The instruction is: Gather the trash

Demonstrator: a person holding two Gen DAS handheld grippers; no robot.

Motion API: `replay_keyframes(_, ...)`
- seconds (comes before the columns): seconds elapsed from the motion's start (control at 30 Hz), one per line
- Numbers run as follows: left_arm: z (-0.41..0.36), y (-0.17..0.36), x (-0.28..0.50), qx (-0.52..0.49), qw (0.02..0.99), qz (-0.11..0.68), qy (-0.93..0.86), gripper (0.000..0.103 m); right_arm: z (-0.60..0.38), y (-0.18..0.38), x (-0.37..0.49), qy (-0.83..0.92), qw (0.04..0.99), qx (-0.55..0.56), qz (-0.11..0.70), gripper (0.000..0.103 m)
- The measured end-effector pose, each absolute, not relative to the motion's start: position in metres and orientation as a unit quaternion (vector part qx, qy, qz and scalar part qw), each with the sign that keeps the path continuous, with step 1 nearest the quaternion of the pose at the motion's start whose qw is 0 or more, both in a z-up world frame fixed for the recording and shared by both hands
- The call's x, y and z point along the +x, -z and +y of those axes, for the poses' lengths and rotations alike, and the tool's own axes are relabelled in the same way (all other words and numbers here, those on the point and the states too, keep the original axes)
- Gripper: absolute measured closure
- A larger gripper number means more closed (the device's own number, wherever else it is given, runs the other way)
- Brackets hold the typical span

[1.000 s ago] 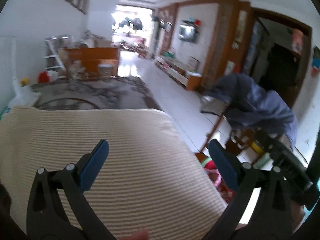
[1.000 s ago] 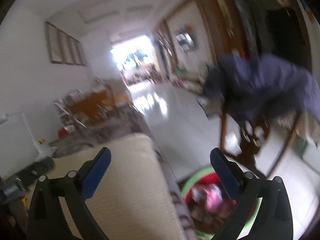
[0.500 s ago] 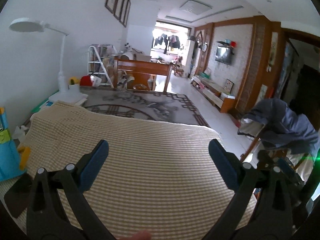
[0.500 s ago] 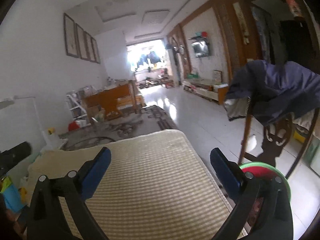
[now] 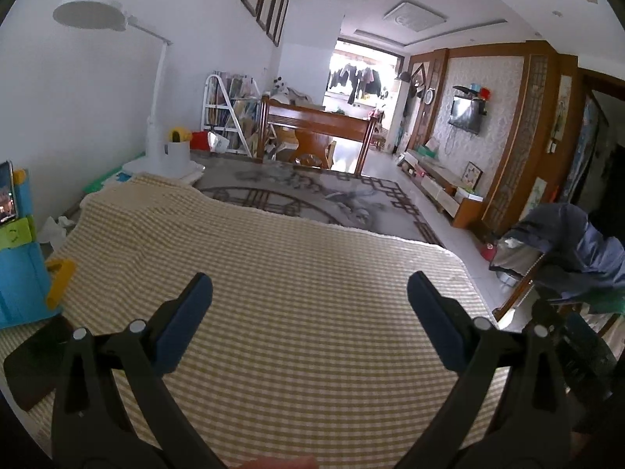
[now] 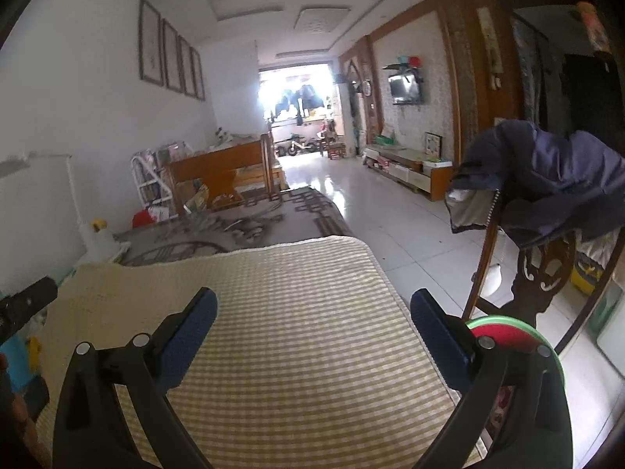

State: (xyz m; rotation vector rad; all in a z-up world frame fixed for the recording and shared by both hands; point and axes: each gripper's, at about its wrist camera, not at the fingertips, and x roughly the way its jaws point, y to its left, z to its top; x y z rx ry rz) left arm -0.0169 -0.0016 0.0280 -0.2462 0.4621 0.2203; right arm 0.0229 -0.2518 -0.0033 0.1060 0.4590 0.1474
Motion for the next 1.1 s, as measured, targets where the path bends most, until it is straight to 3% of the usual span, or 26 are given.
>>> replay_keyframes(0.83,-0.008,-0.02,-0.015,-0.122,0.956,0.249,-0.092,0.005,-0.252,0.011,0.029,-0.073,0.964,0.058,0.249,0.007)
replay_keyframes(1.1,-0.001,-0.016,-0.009,-0.139,0.948,0.269,-0.097,0.005,-0.231,0.045,0.073,-0.098,0.931,0.044,0.349,0.007)
